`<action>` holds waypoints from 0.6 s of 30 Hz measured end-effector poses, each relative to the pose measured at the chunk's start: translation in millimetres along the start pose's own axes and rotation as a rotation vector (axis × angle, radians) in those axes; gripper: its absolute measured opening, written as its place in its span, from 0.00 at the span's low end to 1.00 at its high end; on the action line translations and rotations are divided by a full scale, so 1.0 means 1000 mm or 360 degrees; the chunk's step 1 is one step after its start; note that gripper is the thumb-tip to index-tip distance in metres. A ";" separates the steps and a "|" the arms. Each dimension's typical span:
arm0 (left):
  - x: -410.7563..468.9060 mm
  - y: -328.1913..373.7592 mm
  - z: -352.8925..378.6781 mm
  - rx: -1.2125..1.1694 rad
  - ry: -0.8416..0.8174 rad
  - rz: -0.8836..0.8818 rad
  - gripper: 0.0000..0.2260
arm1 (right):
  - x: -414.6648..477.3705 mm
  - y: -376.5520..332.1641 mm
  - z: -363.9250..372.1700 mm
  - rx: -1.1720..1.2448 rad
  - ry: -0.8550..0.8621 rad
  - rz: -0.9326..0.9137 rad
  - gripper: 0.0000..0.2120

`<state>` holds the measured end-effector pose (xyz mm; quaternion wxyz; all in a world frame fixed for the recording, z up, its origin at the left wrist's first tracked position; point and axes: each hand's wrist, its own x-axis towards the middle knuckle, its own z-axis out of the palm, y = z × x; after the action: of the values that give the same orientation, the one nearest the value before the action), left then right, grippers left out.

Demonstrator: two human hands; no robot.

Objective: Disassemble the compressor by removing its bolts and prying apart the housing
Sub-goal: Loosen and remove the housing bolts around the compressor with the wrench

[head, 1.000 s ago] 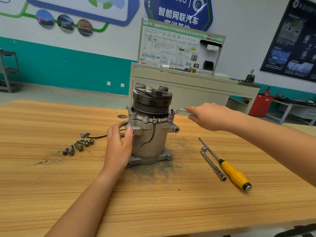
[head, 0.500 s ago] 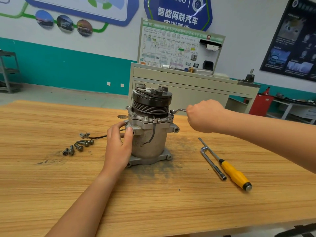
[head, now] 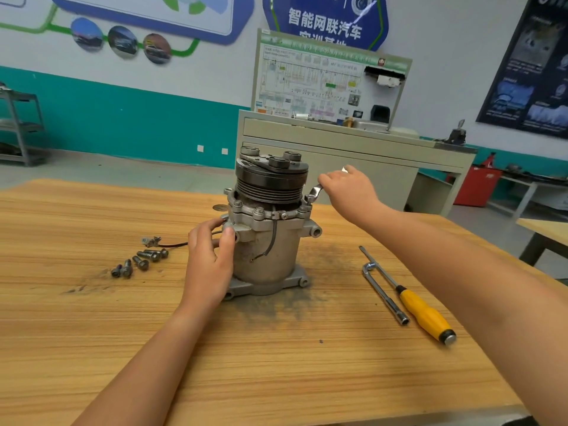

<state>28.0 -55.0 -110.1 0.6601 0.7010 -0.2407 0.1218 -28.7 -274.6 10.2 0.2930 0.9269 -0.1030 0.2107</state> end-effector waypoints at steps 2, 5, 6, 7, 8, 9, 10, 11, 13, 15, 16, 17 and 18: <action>0.000 0.000 -0.001 0.0008 -0.0004 0.0001 0.15 | 0.005 -0.003 0.001 0.0091 0.0027 0.0037 0.12; 0.001 0.000 -0.001 0.0025 -0.0016 0.0011 0.17 | 0.001 0.002 -0.004 0.0365 0.0177 0.0234 0.10; 0.001 -0.001 -0.001 0.0025 -0.0020 0.0015 0.17 | -0.003 0.004 -0.007 0.0514 0.0232 0.0332 0.11; 0.000 -0.001 -0.001 0.0023 -0.0023 0.0018 0.17 | -0.009 0.004 -0.011 0.0663 0.0273 0.0415 0.12; -0.001 -0.001 0.000 0.0022 -0.0021 0.0018 0.17 | -0.016 0.005 -0.016 0.0784 0.0288 0.0474 0.12; -0.001 -0.001 0.000 0.0025 -0.0018 0.0019 0.17 | -0.024 0.005 -0.020 0.0865 0.0267 0.0511 0.13; -0.001 -0.001 0.000 0.0030 -0.0015 0.0022 0.17 | -0.032 0.005 -0.024 0.0907 0.0198 0.0525 0.13; -0.001 -0.001 0.000 0.0033 -0.0014 0.0024 0.17 | -0.039 0.005 -0.029 0.0914 0.0079 0.0522 0.12; -0.001 -0.001 0.000 0.0025 -0.0018 0.0014 0.17 | -0.054 0.003 -0.037 0.0833 -0.0226 0.0487 0.12; -0.001 0.000 -0.001 0.0021 -0.0016 0.0017 0.17 | -0.065 -0.003 -0.041 0.0738 -0.0394 0.0462 0.11; 0.000 0.000 -0.001 0.0020 -0.0013 0.0025 0.17 | -0.068 -0.007 -0.042 0.0699 -0.0417 0.0463 0.10; -0.001 0.000 -0.001 0.0011 -0.0012 0.0028 0.17 | -0.069 -0.012 -0.042 0.0653 -0.0433 0.0468 0.08; -0.001 0.001 -0.001 -0.0003 -0.0014 0.0021 0.17 | -0.068 -0.015 -0.043 0.0600 -0.0450 0.0469 0.07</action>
<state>27.1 -53.6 -109.5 0.6589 0.6993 -0.2484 0.1230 -98.8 -232.6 3.3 0.0643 0.9603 -0.2355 0.1351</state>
